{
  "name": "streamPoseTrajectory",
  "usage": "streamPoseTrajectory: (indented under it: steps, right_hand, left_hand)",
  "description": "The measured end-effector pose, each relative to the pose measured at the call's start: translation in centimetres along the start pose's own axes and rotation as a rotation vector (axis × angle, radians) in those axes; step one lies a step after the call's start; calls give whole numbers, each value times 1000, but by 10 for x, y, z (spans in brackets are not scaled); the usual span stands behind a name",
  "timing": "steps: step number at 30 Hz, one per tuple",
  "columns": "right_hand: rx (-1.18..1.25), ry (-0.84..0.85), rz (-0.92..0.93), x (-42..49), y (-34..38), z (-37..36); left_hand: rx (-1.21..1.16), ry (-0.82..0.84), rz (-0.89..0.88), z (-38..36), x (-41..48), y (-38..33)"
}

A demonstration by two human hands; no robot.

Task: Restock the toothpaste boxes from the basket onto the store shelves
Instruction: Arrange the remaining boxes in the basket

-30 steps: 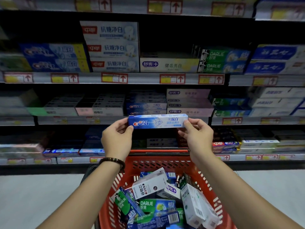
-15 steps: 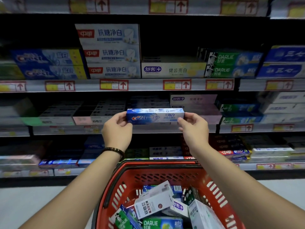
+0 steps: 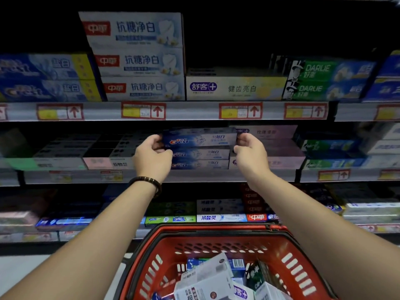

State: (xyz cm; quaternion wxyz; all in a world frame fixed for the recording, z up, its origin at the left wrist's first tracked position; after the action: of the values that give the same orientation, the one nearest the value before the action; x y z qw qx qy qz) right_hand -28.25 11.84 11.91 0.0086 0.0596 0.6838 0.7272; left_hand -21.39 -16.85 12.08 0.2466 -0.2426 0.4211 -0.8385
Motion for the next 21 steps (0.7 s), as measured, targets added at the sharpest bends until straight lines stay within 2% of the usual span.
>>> streamPoseTrajectory:
  steps: [6, 21]
  right_hand:
    - [-80, 40, -59, 21, -8, -13]
    - [-138, 65, -117, 30, -16, -23]
  left_hand:
    - [193, -7, -21, -9, 14, -3]
    - [358, 56, 27, -32, 32, 0]
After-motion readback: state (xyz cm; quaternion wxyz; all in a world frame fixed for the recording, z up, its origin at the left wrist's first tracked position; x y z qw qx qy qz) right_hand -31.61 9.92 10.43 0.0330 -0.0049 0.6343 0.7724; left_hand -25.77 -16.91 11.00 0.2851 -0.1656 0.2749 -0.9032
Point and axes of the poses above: each hand's wrist, its own x-axis towards the middle knuckle, its own z-axis out of the back of the hand, y = z × x, the point moved 9 cm from there along x, towards the middle knuckle, and after that the axes turned 13 degrees about x, right-handed, at the moved point
